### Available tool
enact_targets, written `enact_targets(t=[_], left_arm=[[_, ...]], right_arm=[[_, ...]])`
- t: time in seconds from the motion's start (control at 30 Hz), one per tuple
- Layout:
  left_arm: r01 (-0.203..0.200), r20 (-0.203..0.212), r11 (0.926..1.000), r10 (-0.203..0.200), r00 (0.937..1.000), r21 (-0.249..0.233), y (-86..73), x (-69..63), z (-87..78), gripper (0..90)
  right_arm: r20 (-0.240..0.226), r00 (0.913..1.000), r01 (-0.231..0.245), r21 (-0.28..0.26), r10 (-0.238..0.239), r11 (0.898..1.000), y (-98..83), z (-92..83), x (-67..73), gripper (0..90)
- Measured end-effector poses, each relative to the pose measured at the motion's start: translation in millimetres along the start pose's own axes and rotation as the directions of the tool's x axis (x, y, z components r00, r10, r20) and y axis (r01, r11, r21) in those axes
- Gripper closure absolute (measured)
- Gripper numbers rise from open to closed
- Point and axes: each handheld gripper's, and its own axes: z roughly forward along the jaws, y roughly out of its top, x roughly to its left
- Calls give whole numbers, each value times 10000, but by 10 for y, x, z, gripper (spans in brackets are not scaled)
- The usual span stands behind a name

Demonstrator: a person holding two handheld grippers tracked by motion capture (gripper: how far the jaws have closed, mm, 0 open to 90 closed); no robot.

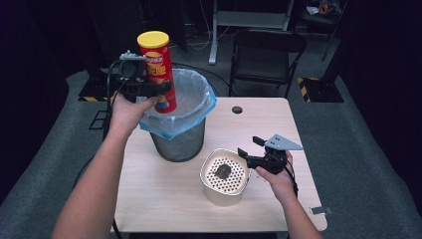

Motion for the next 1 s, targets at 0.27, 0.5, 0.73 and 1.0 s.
enact_targets(t=[0.27,0.5,0.73,1.0], left_arm=[[297,98,9966,-305,9995,764,-42,82,183,235],[1051,-479,9944,-1046,9934,73,-185,226,49,142],[784,-200,9966,-779,9968,247,-322,259,-92,167],[517,270,9985,-521,9983,172,-533,229,-287,184]], right_arm=[[-59,10000,-37,5,37,10000,-2,1,-3,242],[-139,9999,28,12,-28,10000,0,7,28,241],[-108,9999,46,75,-46,10000,0,11,31,241],[-87,9999,67,88,-66,9999,-4,12,27,241]])
